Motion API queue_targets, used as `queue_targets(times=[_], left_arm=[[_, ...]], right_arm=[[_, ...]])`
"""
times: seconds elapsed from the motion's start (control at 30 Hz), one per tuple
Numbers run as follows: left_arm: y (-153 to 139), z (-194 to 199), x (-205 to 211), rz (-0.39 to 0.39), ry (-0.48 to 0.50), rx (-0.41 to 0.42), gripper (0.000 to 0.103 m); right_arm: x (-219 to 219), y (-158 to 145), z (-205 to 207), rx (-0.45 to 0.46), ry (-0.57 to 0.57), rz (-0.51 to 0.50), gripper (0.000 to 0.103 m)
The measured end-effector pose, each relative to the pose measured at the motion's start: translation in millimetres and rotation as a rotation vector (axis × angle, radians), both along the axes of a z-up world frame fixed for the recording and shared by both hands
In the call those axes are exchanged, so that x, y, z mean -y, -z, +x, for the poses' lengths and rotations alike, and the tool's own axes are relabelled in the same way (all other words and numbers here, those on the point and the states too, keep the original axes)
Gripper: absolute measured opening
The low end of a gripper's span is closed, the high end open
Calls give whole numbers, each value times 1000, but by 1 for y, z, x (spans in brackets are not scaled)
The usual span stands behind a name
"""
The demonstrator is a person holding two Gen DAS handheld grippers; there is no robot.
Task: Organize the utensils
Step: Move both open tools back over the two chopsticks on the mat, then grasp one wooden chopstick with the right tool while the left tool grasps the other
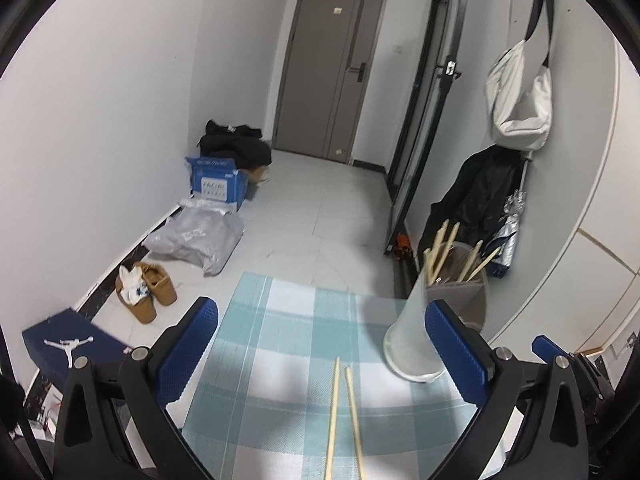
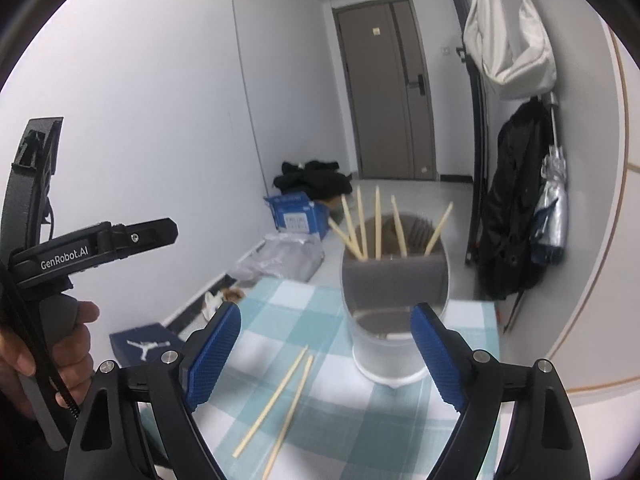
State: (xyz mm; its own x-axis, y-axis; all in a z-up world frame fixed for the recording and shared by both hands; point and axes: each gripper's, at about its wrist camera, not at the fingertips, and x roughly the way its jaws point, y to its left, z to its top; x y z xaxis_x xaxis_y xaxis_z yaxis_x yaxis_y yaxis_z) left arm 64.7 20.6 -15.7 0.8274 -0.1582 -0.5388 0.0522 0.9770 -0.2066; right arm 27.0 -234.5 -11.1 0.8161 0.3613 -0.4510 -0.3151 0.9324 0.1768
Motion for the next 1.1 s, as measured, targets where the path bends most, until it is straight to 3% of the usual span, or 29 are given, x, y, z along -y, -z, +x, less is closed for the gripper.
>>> queue_targets(times=[0.37,0.53,0.8,0.87,1.1], left_arm=[[49,14,-15,40,-51,-88,102],[61,24,-21,-15,-27,-180,102],[73,29,-34,-24,-26,-262,102],[74,29,-36,-20,-36,-268,102],[74,27,-37,15,-34,-278,102]], right_arm=[[-14,57,25,-177,-15,-44,87],[-34,88,40,-285,-22,-84,87],[-63,127,66,-433,-75,-127,67],[-70,136,73,-466,-77,-149,56],[-96,148,76,-457,-102,-256,30]])
